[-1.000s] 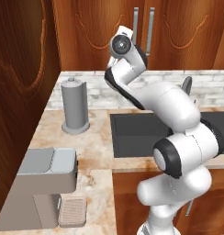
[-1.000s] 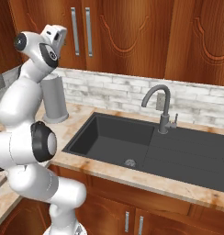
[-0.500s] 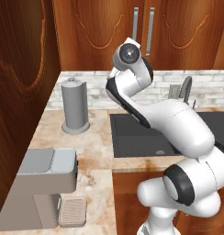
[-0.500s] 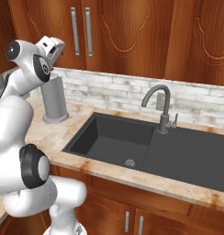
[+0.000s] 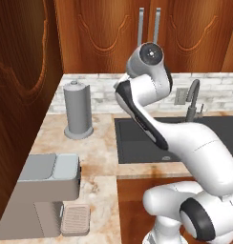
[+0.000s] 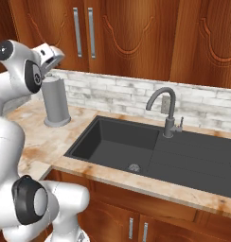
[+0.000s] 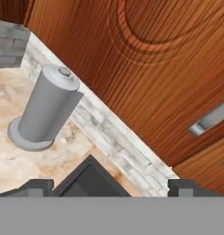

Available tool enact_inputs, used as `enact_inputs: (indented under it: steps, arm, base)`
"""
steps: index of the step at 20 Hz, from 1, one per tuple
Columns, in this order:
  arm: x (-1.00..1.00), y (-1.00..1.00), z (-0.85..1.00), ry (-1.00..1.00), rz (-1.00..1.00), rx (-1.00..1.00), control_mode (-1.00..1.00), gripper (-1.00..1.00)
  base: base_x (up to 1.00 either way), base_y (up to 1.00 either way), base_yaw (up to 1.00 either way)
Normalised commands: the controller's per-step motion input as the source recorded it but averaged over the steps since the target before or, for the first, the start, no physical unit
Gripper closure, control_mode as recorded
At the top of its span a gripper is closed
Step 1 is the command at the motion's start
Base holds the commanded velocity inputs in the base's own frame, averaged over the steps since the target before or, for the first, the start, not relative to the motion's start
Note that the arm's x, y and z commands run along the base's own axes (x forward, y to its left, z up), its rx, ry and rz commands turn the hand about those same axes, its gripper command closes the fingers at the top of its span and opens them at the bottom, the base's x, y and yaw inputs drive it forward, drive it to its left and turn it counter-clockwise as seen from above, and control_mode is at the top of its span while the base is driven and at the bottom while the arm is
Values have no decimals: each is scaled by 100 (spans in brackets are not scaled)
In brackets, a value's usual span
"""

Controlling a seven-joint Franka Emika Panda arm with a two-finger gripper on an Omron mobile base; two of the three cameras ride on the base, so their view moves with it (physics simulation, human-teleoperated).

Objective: Close all open cabinet doors.

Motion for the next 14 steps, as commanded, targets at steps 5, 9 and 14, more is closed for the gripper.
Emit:
enact_inputs:
  steps: [5, 9, 14]
  arm:
    - [-72, 0, 0, 17, -12, 24, -100, -100]
    - [-77, 0, 0, 18, -13, 22, -100, -100]
    - [-81, -3, -4, 17, -12, 19, -100, -100]
  base:
    - [0, 0, 0]
    - [0, 0, 0]
    - [0, 0, 0]
